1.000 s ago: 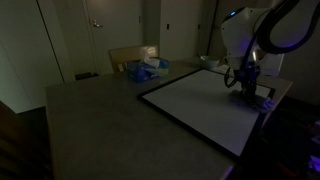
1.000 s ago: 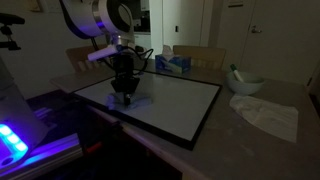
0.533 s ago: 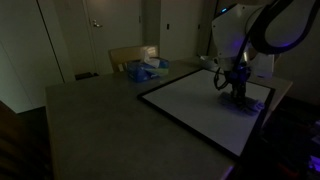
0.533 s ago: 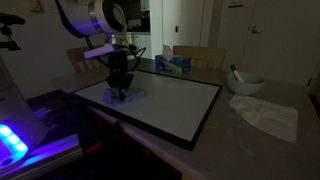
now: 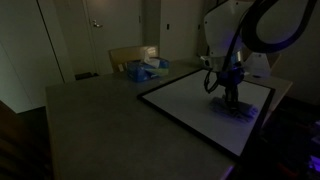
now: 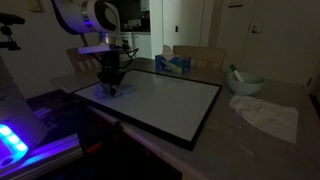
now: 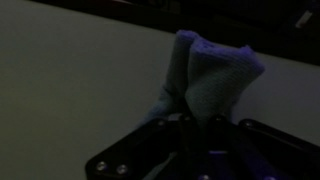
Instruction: Use the grey towel to wipe the board
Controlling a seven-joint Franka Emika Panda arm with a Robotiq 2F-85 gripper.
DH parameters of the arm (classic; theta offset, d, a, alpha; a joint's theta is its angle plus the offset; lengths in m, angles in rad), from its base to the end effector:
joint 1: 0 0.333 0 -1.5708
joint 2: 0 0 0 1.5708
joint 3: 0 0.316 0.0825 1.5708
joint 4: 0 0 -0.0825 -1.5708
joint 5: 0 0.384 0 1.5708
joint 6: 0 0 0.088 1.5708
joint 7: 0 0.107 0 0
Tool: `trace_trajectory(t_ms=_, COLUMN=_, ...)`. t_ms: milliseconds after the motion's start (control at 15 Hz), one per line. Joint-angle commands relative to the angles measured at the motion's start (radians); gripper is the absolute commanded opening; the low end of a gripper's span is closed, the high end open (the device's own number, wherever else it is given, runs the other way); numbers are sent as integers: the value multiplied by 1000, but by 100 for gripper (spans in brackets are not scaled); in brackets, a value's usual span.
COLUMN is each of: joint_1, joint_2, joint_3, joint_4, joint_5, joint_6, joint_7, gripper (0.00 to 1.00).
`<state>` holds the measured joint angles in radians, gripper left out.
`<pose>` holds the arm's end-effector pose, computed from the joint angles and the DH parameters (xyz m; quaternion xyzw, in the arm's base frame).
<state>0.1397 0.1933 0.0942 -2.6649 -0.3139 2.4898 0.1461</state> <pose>0.3606 0.0903 0.1504 0.9647 0.1828 -0.1644 0.0943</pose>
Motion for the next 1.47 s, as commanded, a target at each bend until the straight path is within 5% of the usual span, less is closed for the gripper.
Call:
trace_trajectory(t_ms=0, joint_1=11, joint_2=16, joint_3=45, joint_4=16, joint_5=90, joint_6=0, joint_7=-97, gripper=2)
trace_trajectory(t_ms=267, joint_1=16, joint_2=2, joint_3=51, joint_4=2, joint_5=99, joint_6=29, joint_7=-123, gripper=2)
trace_trajectory(t_ms=333, joint_1=28, joint_2=-2, joint_3=51, joint_4=6, joint_5=92, joint_6=5, joint_7=-95, gripper=10)
trace_trajectory(t_ms=800, joint_1=50, joint_2=17, joint_3=49, joint_4=18, joint_5=57, joint_6=-5, joint_7=-49, gripper=2)
trace_trajectory(t_ms=1400, joint_1=164, joint_2=-19, joint_3=56, joint_4=-59, joint_5=-40, joint_6=39, joint_7=270, gripper=2)
